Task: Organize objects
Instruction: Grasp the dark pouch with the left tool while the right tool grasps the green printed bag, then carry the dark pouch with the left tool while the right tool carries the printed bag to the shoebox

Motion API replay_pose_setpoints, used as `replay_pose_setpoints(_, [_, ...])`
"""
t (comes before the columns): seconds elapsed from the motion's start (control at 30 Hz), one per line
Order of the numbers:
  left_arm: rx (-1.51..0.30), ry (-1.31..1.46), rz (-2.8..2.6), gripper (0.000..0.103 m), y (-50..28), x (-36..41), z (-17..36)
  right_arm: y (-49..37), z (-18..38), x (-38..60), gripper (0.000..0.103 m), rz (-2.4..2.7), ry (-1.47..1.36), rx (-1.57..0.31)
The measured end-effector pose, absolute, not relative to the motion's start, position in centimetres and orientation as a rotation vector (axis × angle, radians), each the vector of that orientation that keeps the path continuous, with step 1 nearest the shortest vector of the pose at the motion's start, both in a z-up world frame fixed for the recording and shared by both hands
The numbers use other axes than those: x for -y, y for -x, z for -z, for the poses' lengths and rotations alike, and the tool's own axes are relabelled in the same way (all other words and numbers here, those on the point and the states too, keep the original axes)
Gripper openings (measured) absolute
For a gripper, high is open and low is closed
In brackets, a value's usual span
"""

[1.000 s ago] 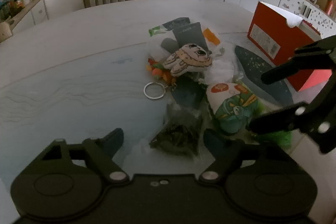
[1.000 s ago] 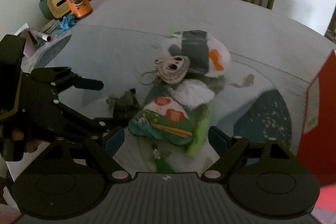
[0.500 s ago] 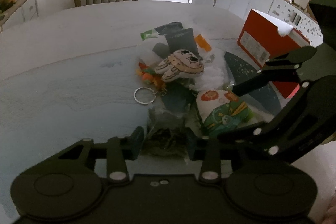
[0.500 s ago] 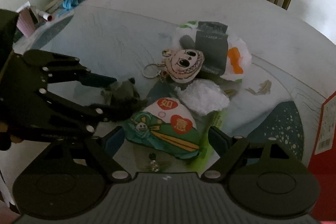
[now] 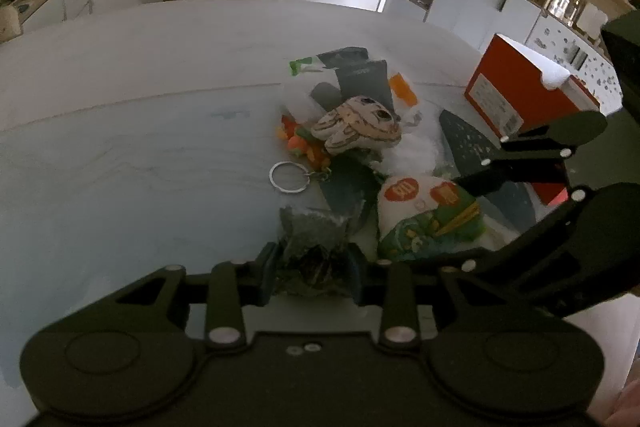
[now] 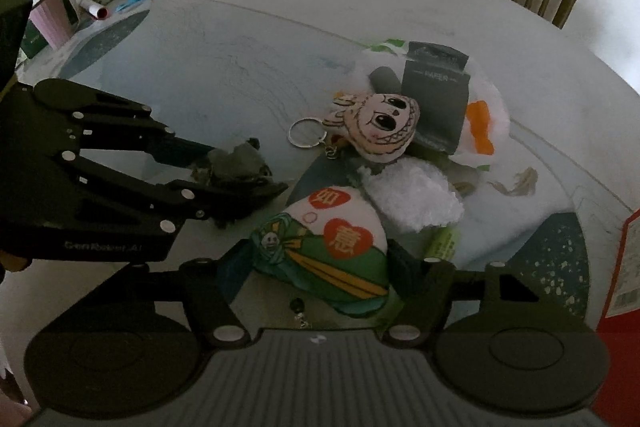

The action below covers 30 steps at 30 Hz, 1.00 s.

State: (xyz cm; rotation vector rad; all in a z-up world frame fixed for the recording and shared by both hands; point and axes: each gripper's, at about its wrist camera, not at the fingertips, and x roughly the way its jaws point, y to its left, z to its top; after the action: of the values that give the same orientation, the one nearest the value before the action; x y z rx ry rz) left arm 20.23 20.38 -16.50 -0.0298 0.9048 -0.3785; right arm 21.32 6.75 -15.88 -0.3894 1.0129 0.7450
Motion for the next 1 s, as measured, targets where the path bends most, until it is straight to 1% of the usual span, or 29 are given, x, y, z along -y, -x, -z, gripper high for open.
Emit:
replay_pose_setpoints(0.07, [-0.905,0.036,0.37,0.032,-20.0,-20.4,16.3,-21.1,15.7,-6.7,0.066,-0.75,0.391,-1.005])
replay_pose_setpoints(0.23, [-0.923,0.059,0.341,0.032,-19.3,-20.4,15.2,-20.4,14.6,-5.8,0.066,-0.766,0.338,-0.997])
replay_pose_setpoints(0.47, [-0.897,0.091,0.342,0.032,-17.7,-19.3,12.1,-19.3,11.5,-3.4,0.066,-0.773,0.221,-0.982])
replay_pose_setpoints(0.8, [-0.885,0.029,0.356,0.032,-16.5,-14.5,7.1,-18.1,6.0,2.6,0.066,-0.768,0.07,-0.925])
replay_pose_setpoints(1.0, [-0.853,0.017,0.417,0.032,-16.4,-10.8,4.2,-17.9,3.0,6.8,0.066,-0.737,0.035,-0.897])
